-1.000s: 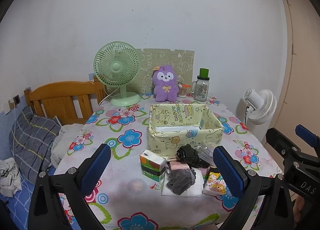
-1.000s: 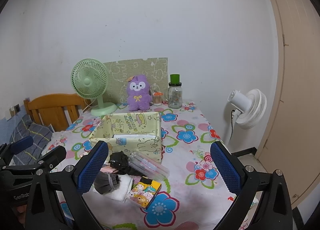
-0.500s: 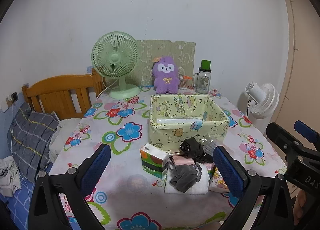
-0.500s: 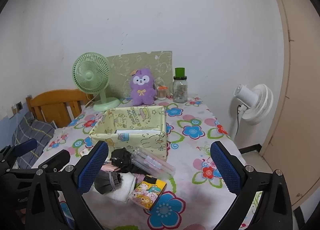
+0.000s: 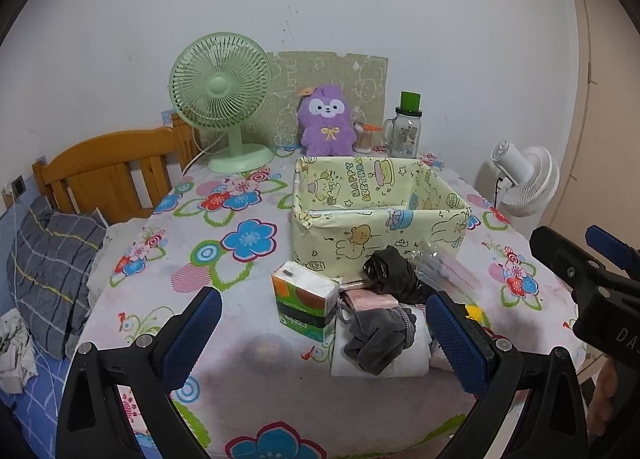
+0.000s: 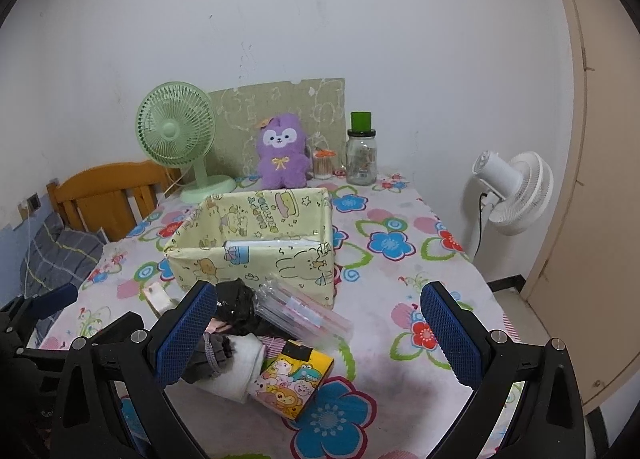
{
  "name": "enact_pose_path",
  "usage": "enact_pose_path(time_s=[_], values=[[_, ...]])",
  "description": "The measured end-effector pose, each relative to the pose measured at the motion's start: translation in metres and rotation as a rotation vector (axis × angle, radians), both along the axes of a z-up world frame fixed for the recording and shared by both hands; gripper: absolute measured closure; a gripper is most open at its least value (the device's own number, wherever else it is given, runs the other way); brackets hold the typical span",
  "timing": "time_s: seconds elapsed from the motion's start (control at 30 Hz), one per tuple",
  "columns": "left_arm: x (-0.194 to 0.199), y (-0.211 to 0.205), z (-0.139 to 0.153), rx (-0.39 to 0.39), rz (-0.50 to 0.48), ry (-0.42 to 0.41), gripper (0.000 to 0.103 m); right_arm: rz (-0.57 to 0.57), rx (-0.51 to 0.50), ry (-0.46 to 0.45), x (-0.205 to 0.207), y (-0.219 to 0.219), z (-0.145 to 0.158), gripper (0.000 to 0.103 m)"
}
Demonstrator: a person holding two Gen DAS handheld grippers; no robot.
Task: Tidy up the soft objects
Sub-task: 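Lower both tools toward the pile of items in front of the box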
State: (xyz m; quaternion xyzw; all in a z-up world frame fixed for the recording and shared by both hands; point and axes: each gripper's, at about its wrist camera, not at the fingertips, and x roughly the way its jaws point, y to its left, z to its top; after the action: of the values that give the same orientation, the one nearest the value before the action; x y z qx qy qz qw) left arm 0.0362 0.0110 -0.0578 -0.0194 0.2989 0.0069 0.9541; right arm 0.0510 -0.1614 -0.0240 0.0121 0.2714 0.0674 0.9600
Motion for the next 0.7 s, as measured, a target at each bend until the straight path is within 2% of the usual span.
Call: enact_pose_path(time_s=[0.7], values=[[0.024,-0.016,-0.042,-0.016,-0.102,0.077,0.001,0.073,-0.028,0.007,0.014,0.001,-0.031,0.001]])
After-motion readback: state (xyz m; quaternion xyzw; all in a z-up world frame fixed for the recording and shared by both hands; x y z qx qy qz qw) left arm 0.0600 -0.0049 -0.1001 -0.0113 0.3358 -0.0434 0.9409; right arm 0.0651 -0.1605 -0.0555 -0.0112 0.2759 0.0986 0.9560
